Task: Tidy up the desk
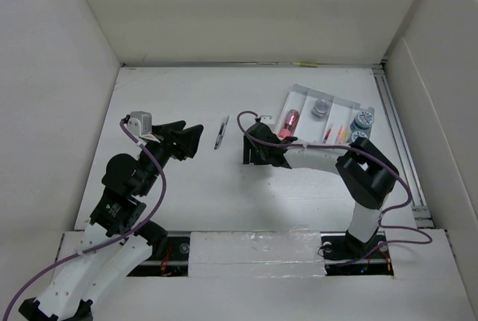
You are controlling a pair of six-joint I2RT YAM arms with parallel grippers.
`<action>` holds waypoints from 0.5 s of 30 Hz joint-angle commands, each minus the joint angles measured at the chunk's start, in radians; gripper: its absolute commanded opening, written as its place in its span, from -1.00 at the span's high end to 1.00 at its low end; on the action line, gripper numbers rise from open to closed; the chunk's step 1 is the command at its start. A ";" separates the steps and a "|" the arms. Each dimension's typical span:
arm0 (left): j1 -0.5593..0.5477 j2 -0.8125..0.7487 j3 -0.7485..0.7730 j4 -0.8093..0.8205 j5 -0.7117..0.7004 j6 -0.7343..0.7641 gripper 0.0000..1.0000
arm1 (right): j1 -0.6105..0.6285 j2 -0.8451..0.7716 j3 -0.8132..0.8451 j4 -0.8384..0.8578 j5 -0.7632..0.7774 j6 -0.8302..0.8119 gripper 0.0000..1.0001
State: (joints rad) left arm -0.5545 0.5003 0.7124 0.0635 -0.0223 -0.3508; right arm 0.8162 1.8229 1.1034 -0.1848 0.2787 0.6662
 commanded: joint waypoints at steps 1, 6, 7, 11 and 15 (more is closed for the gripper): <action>-0.002 0.001 -0.001 0.056 0.016 -0.002 -0.16 | 0.001 -0.027 -0.027 0.077 -0.016 0.046 -0.39; -0.002 0.003 0.001 0.056 0.044 -0.004 -0.15 | -0.008 0.006 0.018 0.120 -0.009 -0.005 -0.39; -0.002 0.003 -0.002 0.056 0.041 -0.004 -0.15 | -0.008 0.013 0.054 0.123 -0.004 -0.014 -0.39; -0.002 0.006 0.001 0.053 0.041 -0.002 -0.15 | -0.017 0.076 0.170 0.114 -0.004 -0.066 -0.32; -0.002 0.003 -0.002 0.053 0.032 -0.002 -0.15 | -0.038 0.168 0.303 0.096 -0.016 -0.100 -0.07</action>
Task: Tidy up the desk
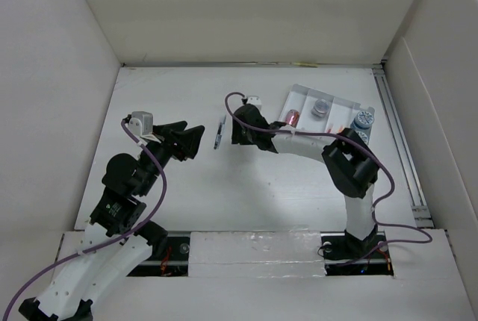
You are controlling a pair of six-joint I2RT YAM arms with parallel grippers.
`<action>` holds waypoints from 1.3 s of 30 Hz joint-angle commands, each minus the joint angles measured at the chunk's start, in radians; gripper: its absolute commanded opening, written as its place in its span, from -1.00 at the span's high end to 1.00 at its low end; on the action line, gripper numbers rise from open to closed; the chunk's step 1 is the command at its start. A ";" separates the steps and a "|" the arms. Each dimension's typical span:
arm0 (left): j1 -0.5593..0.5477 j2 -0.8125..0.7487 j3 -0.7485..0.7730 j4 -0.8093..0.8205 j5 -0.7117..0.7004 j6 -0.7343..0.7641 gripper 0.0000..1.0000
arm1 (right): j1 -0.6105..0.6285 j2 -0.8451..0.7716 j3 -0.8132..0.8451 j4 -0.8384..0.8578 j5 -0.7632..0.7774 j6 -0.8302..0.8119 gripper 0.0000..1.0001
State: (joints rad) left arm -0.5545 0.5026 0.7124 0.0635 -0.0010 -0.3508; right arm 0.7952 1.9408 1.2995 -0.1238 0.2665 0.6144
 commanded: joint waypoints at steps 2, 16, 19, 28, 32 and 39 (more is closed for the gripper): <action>-0.002 0.001 -0.001 0.055 0.016 -0.002 -0.15 | -0.017 0.098 0.196 0.015 0.011 -0.070 -0.04; -0.002 0.005 0.001 0.055 0.012 -0.002 -0.15 | -0.017 0.382 0.592 -0.154 0.040 -0.134 0.24; -0.002 -0.001 -0.001 0.055 0.012 0.001 -0.16 | -0.017 0.394 0.595 -0.149 0.022 -0.134 0.26; -0.002 0.002 -0.001 0.055 0.012 0.000 -0.15 | -0.017 0.409 0.577 -0.158 0.025 -0.119 0.29; -0.002 -0.012 -0.002 0.055 0.010 0.001 -0.15 | -0.017 0.405 0.566 -0.163 0.027 -0.110 0.30; -0.002 -0.013 -0.002 0.055 0.010 0.001 -0.15 | -0.017 0.362 0.520 -0.163 0.068 -0.091 0.31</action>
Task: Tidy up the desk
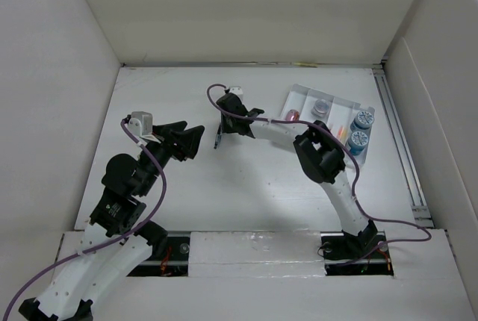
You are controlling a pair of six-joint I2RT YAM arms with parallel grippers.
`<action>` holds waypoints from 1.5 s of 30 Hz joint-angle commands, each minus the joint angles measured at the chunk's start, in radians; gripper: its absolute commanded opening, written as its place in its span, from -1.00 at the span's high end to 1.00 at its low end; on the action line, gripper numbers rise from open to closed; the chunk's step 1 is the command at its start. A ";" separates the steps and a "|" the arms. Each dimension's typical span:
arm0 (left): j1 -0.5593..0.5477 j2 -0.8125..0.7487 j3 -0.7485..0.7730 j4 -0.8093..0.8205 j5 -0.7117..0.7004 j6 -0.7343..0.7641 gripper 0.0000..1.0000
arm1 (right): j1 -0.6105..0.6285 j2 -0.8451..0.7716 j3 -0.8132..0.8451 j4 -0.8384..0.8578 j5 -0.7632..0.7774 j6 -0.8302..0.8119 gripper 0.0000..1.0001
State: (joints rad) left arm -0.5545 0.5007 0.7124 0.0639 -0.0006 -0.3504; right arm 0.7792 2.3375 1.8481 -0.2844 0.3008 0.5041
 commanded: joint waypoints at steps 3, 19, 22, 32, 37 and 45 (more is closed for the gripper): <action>-0.002 -0.004 -0.004 0.054 0.016 -0.001 -0.16 | -0.012 -0.104 -0.120 0.034 0.047 0.036 0.31; -0.002 0.006 -0.001 0.054 0.010 -0.001 -0.15 | -0.014 -0.170 -0.155 0.105 -0.022 0.036 0.03; -0.002 0.007 -0.001 0.053 0.017 -0.001 -0.16 | -0.003 -0.129 -0.124 0.106 -0.026 0.028 0.02; -0.002 -0.010 -0.002 0.053 0.011 0.001 -0.15 | 0.015 0.008 0.040 0.027 -0.032 0.016 0.02; -0.002 -0.011 -0.002 0.053 0.010 0.001 -0.15 | 0.015 -0.015 -0.004 0.057 -0.014 0.021 0.03; -0.002 -0.010 -0.002 0.053 0.011 0.001 -0.15 | 0.015 -0.009 -0.006 0.036 0.003 0.022 0.07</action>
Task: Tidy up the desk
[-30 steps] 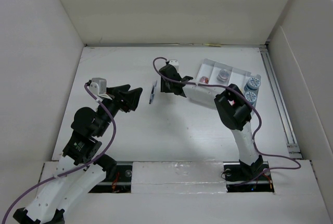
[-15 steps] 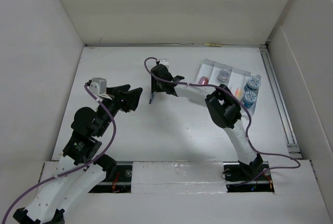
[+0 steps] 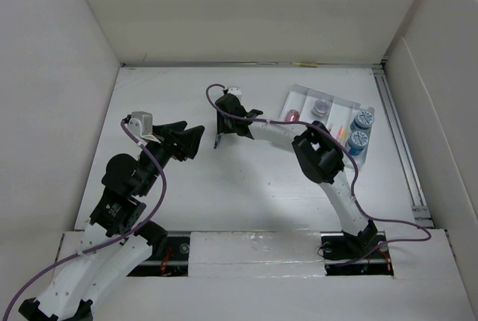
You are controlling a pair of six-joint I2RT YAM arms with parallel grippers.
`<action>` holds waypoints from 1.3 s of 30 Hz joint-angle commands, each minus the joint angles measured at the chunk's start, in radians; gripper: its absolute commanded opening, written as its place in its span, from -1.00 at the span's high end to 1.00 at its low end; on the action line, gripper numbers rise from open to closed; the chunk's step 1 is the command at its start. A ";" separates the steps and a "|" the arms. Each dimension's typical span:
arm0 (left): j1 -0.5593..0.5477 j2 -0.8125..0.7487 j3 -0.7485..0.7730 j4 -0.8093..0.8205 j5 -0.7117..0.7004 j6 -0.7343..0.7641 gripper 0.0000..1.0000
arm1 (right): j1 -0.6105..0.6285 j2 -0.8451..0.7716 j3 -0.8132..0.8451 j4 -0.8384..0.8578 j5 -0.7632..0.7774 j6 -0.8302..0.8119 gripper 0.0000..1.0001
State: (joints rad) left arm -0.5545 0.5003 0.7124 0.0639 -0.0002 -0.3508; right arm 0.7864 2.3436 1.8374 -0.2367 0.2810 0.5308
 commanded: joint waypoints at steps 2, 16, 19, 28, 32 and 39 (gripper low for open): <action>-0.002 -0.009 -0.002 0.053 0.011 0.001 -0.15 | 0.008 -0.017 -0.009 -0.016 0.030 -0.002 0.09; -0.002 -0.017 -0.002 0.053 0.011 0.001 -0.15 | 0.008 -0.056 -0.084 -0.012 0.049 0.015 0.14; -0.002 -0.017 -0.004 0.053 0.009 0.001 -0.16 | 0.008 -0.076 -0.104 -0.009 0.055 0.018 0.15; -0.002 -0.017 -0.002 0.053 0.014 0.001 -0.15 | -0.010 -0.168 -0.227 0.025 0.075 0.023 0.17; -0.002 -0.014 -0.004 0.054 0.016 0.001 -0.15 | -0.010 -0.216 -0.277 0.046 0.083 0.024 0.17; -0.002 -0.011 -0.001 0.054 0.016 -0.001 -0.16 | -0.019 -0.221 -0.282 0.050 0.070 0.017 0.16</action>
State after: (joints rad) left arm -0.5545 0.4896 0.7124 0.0639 0.0002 -0.3508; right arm 0.7738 2.1509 1.5379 -0.2073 0.3439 0.5465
